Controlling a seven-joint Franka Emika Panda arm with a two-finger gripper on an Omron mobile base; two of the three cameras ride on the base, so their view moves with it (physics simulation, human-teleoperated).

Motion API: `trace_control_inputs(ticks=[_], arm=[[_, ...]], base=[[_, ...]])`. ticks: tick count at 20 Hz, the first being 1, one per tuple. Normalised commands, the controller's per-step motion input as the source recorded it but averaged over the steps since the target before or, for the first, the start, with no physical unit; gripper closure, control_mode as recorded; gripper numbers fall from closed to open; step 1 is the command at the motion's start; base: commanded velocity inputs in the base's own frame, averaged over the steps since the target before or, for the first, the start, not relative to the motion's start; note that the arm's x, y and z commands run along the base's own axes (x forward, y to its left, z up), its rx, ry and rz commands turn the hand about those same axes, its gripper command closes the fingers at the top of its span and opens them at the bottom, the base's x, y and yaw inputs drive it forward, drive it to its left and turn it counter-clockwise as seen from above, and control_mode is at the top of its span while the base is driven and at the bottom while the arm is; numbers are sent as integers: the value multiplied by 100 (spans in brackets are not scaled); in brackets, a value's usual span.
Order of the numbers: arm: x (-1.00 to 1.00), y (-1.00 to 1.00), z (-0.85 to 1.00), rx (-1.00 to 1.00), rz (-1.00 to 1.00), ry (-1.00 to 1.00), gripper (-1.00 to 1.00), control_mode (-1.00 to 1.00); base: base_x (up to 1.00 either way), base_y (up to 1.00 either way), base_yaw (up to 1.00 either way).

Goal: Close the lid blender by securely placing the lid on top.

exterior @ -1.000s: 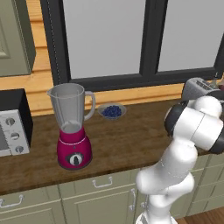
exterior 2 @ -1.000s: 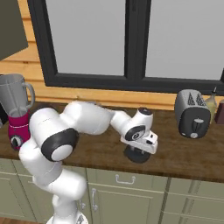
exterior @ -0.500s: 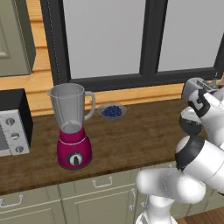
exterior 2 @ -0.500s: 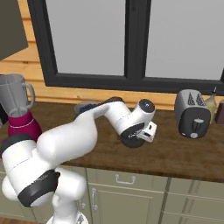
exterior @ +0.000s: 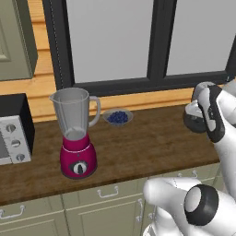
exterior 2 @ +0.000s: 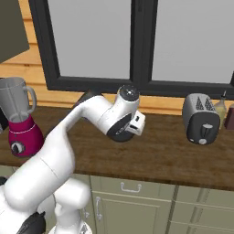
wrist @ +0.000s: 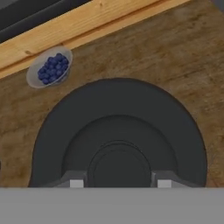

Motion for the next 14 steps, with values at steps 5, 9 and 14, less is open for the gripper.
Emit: trace_control_inputs(ticks=[5,9,14], arm=[[-62,70,58,0,1,0,100,-100],[-41,94,65,0,4,-2,100,-100],[-3,100,90,0,6,-7,100,-100]], base=[[0,0,0],[0,0,0],[0,0,0]])
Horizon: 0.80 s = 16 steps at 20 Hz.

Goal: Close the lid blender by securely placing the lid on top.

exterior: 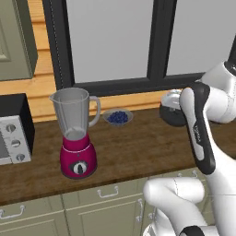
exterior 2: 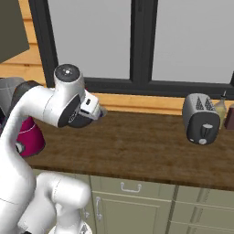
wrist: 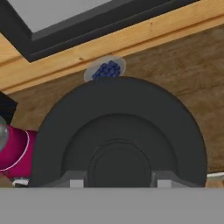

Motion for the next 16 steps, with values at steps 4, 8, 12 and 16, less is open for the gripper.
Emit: trace_control_inputs(ticks=[4,8,12,16], arm=[[-5,100,84,0,9,-2,100,-100],[-2,100,75,0,11,0,100,-100],[0,100,64,0,11,0,100,-100],[0,100,36,0,4,0,100,-100]], base=[[0,0,0],[0,0,0],[0,0,0],[0,0,0]])
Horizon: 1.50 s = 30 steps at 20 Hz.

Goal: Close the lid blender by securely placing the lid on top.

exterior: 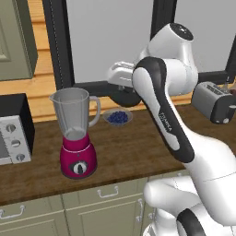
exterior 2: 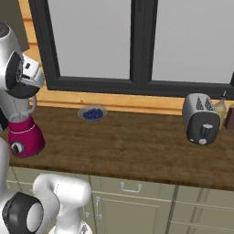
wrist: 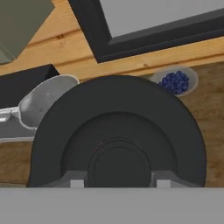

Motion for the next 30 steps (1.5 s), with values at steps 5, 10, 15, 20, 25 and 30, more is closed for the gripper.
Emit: trace_control_inputs(ticks=[5,10,15,20,25,30], arm=[[12,96,6,0,0,0,100,-100],[39,67,0,0,-3,9,100,-100],[50,22,0,0,-1,19,100,-100],[45,34,2,-2,0,22,100,-100],[31,19,9,-8,0,17,100,-100],[26,5,0,-12,0,6,100,-100]], base=[[0,0,0],[0,0,0],[0,0,0],[0,0,0],[0,0,0],[0,0,0]])
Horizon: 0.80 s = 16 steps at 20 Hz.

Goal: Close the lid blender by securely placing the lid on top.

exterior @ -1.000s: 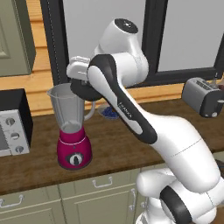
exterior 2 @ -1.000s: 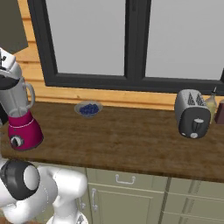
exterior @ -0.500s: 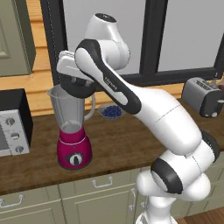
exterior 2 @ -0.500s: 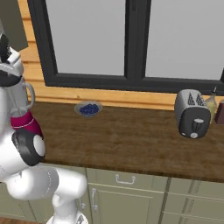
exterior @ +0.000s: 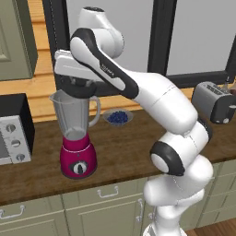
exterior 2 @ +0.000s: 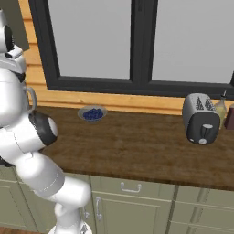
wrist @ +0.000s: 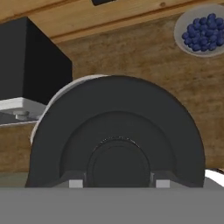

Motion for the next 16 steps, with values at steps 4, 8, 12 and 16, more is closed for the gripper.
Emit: trace_control_inputs(ticks=[4,8,12,16], arm=[[11,12,0,-13,0,3,100,-100],[0,23,0,-10,-1,0,100,-100],[0,24,-3,-1,-2,0,100,-100],[0,2,-7,0,0,0,100,-100]], base=[[0,0,0],[0,0,0],[0,0,0],[0,0,0]])
